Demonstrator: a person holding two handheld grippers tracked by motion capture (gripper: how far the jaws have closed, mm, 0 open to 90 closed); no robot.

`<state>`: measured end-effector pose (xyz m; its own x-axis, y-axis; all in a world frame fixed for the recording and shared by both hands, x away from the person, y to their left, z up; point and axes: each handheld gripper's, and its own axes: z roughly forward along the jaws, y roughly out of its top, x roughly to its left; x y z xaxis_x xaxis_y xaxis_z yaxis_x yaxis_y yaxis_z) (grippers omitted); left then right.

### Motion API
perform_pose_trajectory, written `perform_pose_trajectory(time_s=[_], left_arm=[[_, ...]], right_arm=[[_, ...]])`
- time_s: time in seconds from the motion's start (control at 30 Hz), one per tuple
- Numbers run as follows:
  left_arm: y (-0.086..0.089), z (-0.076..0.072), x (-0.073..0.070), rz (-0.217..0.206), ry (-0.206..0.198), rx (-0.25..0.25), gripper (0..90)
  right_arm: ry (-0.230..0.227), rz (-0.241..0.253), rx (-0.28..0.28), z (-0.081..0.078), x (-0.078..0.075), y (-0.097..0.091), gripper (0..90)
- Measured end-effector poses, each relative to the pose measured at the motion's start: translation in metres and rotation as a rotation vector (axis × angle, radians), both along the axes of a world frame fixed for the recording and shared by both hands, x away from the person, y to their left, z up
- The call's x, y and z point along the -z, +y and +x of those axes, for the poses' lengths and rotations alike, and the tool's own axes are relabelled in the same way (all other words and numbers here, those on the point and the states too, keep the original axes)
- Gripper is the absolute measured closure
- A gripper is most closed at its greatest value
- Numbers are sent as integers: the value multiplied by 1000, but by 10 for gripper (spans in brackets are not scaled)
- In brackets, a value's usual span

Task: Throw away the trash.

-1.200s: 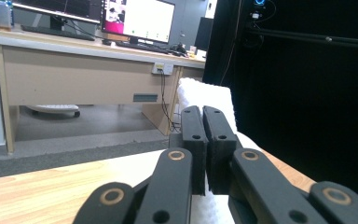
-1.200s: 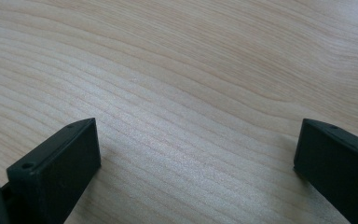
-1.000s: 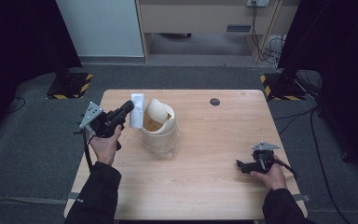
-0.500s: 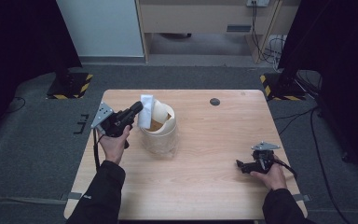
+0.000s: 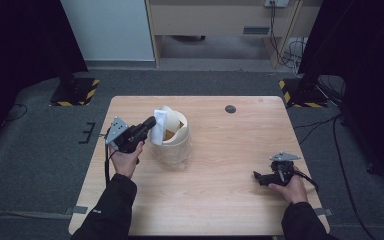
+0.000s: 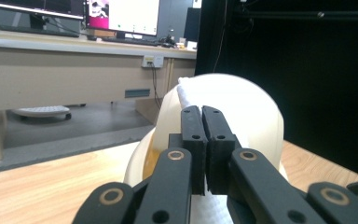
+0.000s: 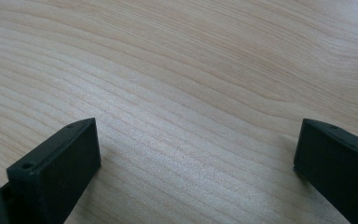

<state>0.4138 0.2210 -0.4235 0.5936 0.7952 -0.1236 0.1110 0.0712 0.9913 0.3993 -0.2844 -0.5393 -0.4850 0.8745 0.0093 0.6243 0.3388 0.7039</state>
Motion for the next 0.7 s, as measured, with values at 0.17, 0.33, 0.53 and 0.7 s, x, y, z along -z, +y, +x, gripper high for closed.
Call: perform_pose_trajectory(time_s=[0.17, 0.33, 0.53, 0.7], left_arm=[[1, -2, 6, 37, 41, -23, 879], [-4, 1, 13, 63, 85, -25, 878], [-6, 5, 18, 114, 150, -39, 877], [-7, 10, 17, 126, 182, -34, 875]], right_arm=[[-1, 1, 2, 0, 0, 0, 5], [-2, 0, 1, 0, 0, 0, 5], [-1, 1, 2, 0, 0, 0, 5], [0, 0, 0, 0, 0, 0, 5]])
